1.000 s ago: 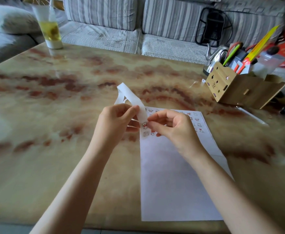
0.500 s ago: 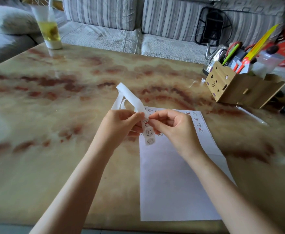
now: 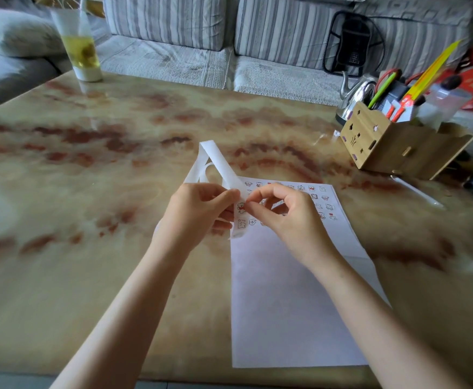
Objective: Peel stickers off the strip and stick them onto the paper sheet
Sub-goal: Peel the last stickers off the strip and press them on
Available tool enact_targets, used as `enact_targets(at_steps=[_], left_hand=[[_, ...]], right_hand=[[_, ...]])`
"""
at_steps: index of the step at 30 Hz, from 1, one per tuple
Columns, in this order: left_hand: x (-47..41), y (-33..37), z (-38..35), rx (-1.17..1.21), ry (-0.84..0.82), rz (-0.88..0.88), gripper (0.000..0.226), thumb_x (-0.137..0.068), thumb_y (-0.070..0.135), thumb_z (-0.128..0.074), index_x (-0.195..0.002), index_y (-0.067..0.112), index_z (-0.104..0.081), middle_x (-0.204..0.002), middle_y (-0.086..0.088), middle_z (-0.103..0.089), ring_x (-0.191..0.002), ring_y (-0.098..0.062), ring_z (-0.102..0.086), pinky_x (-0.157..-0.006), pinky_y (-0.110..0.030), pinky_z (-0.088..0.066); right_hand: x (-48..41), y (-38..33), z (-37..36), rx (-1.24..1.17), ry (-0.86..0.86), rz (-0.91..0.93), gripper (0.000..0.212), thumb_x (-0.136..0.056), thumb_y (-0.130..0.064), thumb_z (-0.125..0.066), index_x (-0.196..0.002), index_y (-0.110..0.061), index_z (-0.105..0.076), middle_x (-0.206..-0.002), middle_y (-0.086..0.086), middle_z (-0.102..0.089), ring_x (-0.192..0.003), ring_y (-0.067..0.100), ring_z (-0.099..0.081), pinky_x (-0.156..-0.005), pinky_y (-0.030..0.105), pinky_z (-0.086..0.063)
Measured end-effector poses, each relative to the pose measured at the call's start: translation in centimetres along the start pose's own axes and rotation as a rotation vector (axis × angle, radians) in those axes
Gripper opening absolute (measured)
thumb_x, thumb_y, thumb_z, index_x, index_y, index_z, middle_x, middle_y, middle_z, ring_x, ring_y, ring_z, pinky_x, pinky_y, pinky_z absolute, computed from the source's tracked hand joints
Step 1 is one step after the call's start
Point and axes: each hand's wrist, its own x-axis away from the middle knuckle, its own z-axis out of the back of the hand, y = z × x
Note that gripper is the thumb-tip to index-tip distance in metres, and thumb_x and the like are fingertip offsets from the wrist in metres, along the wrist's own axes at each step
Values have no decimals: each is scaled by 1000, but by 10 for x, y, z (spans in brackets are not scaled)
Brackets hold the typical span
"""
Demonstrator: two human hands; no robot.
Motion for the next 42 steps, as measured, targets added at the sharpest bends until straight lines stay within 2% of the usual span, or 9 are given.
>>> enact_targets(at_steps=[5,8,13,16,19,22,30,38,42], left_hand=[[-1,-1,0,17,12,6,20,-89,21,-63,-77,8,-72,-71,-5,-74,-65,-17,-71,-71,-39,-60],[-2,-3,0,21,39,1,20,-89,18,-62,-78,6,-73,-71,-7,-74,-63,-19,-70,-69,-43,-60],[-5,-5,3,-1,65,1,19,-88,19,-63,-75,9,-73,-72,-10,-73,-70,-32,-71,-69,-47,-60],[-5,-5,3,-6,65,-3,19,-88,19,-63,-76,8,-72,-73,-11,-73,-70,-32,-71,-68,-46,-60],[-5,-4,2,-4,58,3,19,-88,18,-62,-77,7,-72,-72,-10,-72,-67,-30,-69,-66,-43,-60],[-6,-5,2,-11,54,3,19,-89,19,-62,-76,8,-72,-71,-8,-72,-65,-27,-68,-63,-40,-61],[-6,-6,3,-16,50,-6,19,-88,20,-62,-81,6,-73,-78,-12,-73,-67,-28,-70,-67,-44,-60],[-6,-6,3,-14,47,-10,18,-88,19,-62,-81,7,-73,-78,-11,-74,-73,-31,-72,-66,-43,-60],[-6,-6,3,-20,48,-14,18,-88,20,-62,-79,8,-73,-77,-10,-74,-73,-31,-72,-67,-45,-60]], right_hand=[[1,-1,3,-3,9,41,9,-88,-17,-66,-80,-21,-65,-72,-21,-60,-64,1,-49,-62,10,-39],[-2,1,9,-74,66,-1,9,-88,-16,-66,-81,-20,-66,-74,-15,-62,-68,2,-53,-67,19,-46],[-12,18,32,-61,81,-243,3,-84,-10,-69,-83,-8,-67,-66,-4,-64,-54,6,-56,-50,18,-42],[-11,30,39,38,83,-366,4,-80,-8,-72,-80,-6,-68,-66,-3,-63,-43,2,-49,-43,7,-33],[-11,36,39,90,78,-423,6,-79,-8,-73,-74,-10,-68,-68,-6,-65,-38,1,-46,-41,8,-33],[-12,36,38,109,76,-448,4,-78,-9,-73,-76,-10,-70,-69,-6,-65,-37,0,-44,-40,8,-33],[-11,36,39,96,56,-463,3,-78,-8,-73,-79,-5,-71,-69,-3,-65,-38,-5,-46,-43,5,-35],[-10,38,38,112,59,-445,6,-75,-12,-76,-74,-8,-72,-65,-5,-64,-41,-1,-44,-44,6,-35],[-10,40,36,116,66,-428,11,-76,-10,-74,-67,-13,-69,-71,1,-66,-50,8,-44,-49,14,-37]])
